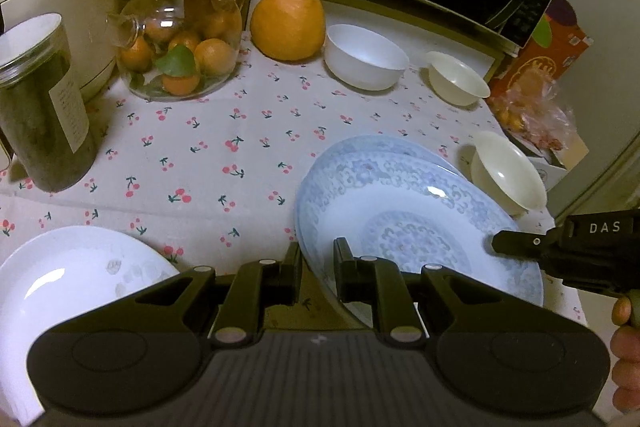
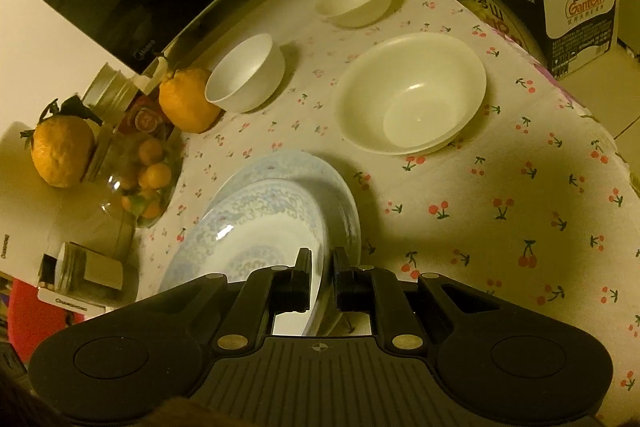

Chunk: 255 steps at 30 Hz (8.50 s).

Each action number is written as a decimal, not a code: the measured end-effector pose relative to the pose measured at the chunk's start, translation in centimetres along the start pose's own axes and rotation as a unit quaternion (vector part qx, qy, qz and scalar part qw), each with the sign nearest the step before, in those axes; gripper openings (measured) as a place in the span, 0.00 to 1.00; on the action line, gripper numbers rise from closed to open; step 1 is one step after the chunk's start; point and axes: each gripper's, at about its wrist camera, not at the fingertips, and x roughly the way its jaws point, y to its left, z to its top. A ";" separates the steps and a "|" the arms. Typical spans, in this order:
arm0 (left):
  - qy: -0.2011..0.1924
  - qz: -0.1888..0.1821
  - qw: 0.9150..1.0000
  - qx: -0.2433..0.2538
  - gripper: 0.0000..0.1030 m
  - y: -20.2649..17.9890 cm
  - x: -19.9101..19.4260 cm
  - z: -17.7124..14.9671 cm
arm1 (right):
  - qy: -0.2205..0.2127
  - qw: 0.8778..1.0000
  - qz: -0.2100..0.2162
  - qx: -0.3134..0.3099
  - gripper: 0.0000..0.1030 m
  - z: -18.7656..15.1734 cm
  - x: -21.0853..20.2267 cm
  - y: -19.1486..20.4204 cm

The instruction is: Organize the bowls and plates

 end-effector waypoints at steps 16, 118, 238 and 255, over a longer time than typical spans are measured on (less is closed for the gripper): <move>-0.015 0.023 1.000 0.008 0.14 -0.8 1.1 0.0 | -0.020 0.999 -0.024 -0.014 0.11 0.3 0.5 0.4; 0.023 0.026 0.991 0.133 0.98 1.0 -4.8 -1.6 | -0.006 0.993 0.019 -0.118 0.85 -3.1 -3.2 5.6; -0.015 -0.028 0.998 0.059 0.18 0.9 -3.8 0.5 | -0.053 0.990 0.033 -0.130 0.21 -1.9 -3.3 3.6; -0.008 -0.020 0.997 0.073 0.18 -2.5 -1.0 0.4 | -0.066 0.992 0.000 -0.104 0.21 -0.6 -3.5 0.5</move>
